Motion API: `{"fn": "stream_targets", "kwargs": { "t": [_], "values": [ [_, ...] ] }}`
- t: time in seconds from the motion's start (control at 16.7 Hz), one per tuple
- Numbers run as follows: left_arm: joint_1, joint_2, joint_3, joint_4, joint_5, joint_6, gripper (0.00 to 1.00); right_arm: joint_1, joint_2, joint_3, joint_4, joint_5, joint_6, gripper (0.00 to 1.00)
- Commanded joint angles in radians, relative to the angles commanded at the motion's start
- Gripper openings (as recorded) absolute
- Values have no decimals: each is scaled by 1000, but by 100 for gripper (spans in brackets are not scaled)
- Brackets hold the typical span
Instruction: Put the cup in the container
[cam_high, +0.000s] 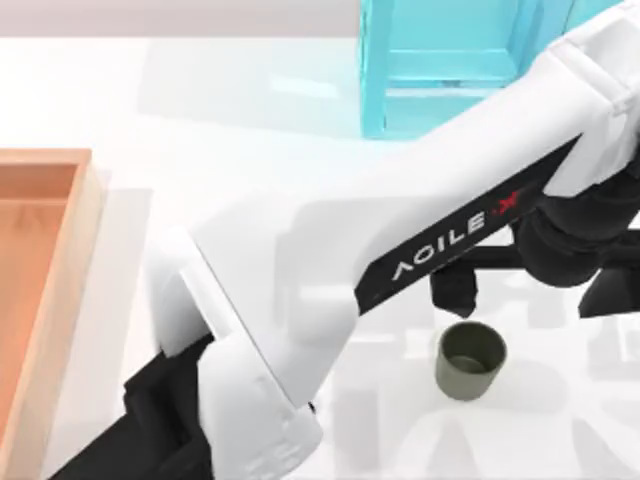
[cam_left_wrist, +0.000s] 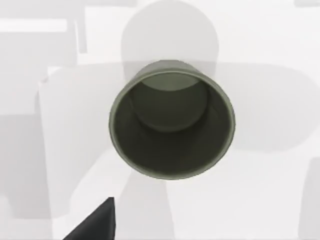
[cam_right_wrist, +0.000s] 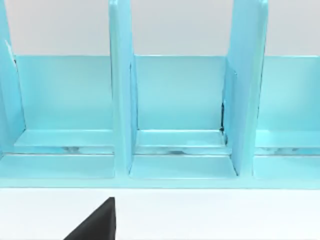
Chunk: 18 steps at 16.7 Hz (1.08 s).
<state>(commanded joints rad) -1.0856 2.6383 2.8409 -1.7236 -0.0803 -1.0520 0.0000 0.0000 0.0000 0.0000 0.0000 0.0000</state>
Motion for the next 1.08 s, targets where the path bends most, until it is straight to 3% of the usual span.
{"fn": "stream_targets", "kwargs": {
  "t": [0.24, 0.72, 1.08],
  "values": [
    [4, -27, -112, 97, 1, 7, 100, 0, 0, 0, 0, 0, 0, 100],
    [15, -119, -591, 463, 0, 17, 100, 0, 0, 0, 0, 0, 0, 100],
    [16, -132, -655, 522, 0, 18, 100, 0, 0, 0, 0, 0, 0, 100]
  ]
}}
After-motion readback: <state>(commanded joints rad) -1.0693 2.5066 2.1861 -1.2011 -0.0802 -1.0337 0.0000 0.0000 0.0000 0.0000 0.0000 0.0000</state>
